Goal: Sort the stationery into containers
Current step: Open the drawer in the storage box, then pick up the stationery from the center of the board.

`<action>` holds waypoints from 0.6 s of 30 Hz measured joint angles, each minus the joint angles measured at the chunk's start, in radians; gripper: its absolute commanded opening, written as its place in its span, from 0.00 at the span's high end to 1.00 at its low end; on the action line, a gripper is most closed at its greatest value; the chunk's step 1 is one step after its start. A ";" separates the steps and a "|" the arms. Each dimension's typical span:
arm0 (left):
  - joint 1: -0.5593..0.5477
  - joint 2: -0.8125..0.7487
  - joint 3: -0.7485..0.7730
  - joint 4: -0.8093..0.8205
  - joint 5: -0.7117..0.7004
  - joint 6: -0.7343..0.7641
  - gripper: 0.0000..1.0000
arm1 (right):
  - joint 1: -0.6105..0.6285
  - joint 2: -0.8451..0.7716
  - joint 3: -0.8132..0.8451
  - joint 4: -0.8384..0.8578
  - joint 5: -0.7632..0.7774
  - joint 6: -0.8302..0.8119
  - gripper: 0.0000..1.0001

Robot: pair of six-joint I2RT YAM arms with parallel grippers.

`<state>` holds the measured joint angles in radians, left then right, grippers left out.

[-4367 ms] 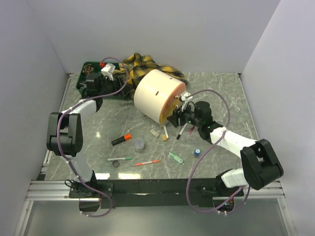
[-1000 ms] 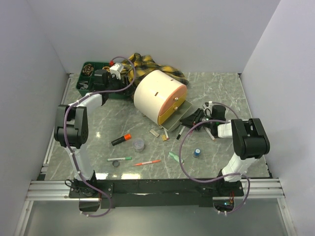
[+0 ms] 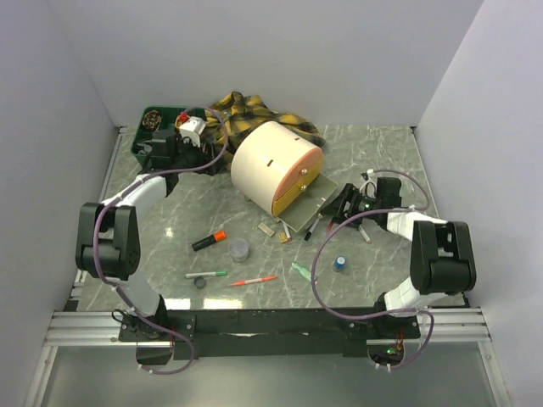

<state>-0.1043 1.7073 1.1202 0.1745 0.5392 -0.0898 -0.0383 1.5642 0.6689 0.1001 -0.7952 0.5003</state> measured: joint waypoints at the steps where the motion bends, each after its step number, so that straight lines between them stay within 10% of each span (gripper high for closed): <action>1: 0.003 -0.017 -0.010 -0.001 -0.005 0.000 0.20 | -0.005 -0.019 0.002 -0.031 0.003 -0.016 0.26; 13: 0.043 -0.309 -0.175 -0.035 -0.140 -0.010 0.20 | -0.060 -0.419 0.122 -0.506 0.045 -0.410 0.28; 18: 0.077 -0.426 -0.249 -0.112 -0.224 -0.031 0.18 | 0.111 -0.613 0.141 -0.646 0.095 -0.742 0.28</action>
<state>-0.0269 1.2812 0.8715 0.0624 0.3149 -0.1207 0.0731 0.9508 0.8101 -0.5457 -0.6998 -0.2413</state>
